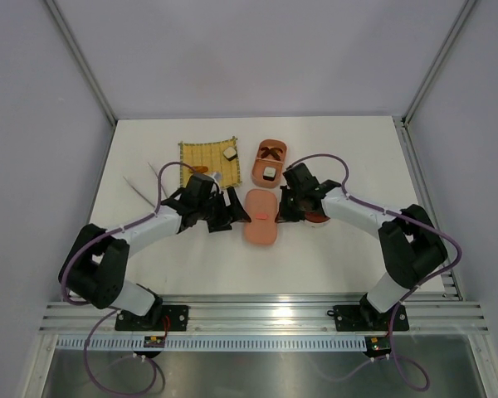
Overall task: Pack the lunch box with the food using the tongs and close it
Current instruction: Pick up the box lid from the center of the board.
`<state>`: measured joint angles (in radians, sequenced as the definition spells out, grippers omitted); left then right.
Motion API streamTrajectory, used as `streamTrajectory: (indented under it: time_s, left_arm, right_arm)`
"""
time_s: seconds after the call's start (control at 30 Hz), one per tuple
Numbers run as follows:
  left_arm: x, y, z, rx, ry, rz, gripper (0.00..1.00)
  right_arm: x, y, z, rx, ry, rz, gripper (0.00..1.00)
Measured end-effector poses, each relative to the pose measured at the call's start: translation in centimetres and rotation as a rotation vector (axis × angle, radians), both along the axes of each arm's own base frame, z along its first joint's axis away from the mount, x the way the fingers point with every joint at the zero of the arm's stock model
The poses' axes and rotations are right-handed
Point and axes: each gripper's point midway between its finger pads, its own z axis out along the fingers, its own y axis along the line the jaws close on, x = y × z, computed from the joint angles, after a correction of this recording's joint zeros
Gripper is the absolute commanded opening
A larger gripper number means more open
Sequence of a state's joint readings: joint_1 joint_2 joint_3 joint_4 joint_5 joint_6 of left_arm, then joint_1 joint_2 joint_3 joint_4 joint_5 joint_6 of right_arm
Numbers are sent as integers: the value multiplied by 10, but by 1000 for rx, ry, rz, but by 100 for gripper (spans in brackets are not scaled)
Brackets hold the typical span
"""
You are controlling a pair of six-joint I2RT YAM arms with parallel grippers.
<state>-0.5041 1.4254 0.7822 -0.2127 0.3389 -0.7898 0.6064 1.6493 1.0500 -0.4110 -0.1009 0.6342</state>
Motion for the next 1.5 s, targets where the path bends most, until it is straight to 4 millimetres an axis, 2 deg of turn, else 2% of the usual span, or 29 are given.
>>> streamTrajectory:
  time_s: [0.1,0.13,0.23,0.27,0.33,0.37,0.47,0.5,0.53,0.63,0.67,0.8,0.97,1.13,1.3,1.43,1.5]
  left_arm:
    - [7,-12,-7,-32,5,-2,69]
    - [8,-15,-11,-38,13,-4,61]
    - [11,-24,-18,-56,34,-10,48]
    - [11,-27,-19,-62,36,-13,38]
    - [11,-32,-19,-75,37,-18,26]
    - [10,-34,-18,-76,37,-21,14]
    - [10,-41,-10,-117,32,-37,0]
    - [11,-44,-5,-134,24,-46,0]
    - [12,-46,-1,-143,15,-51,0]
    - [13,-46,1,-146,7,-49,0]
    - [12,-46,1,-144,10,-49,0]
    - [12,-46,1,-146,11,-47,0]
    - [12,-47,6,-162,11,-44,0]
    - [12,-53,29,-229,-8,-40,0]
    - [13,-59,47,-286,-28,-43,0]
    - [11,-59,50,-287,-22,-48,0]
    - [12,-60,51,-288,-23,-49,0]
  right_arm:
    - [-1,2,8,19,-13,6,0]
    - [-1,3,12,28,-17,9,0]
    - [-1,3,17,36,-27,10,0]
    - [-1,3,17,36,-26,11,0]
    - [-2,3,16,37,-23,12,0]
    - [-2,2,16,32,-24,11,0]
    - [-3,-9,10,-12,-9,-10,1]
    - [-4,-12,9,-22,-4,-16,5]
    - [-3,-14,8,-27,-5,-22,19]
    - [-3,-9,10,-4,0,-21,47]
    - [-4,-6,12,13,1,-14,50]
    - [0,-3,20,61,-1,-27,51]
    - [11,-11,40,171,-29,-90,52]
    - [15,-21,51,253,-45,-131,55]
    - [13,-26,54,374,-50,-155,61]
    - [13,-27,57,446,-50,-164,50]
    - [15,-23,65,480,-68,-149,47]
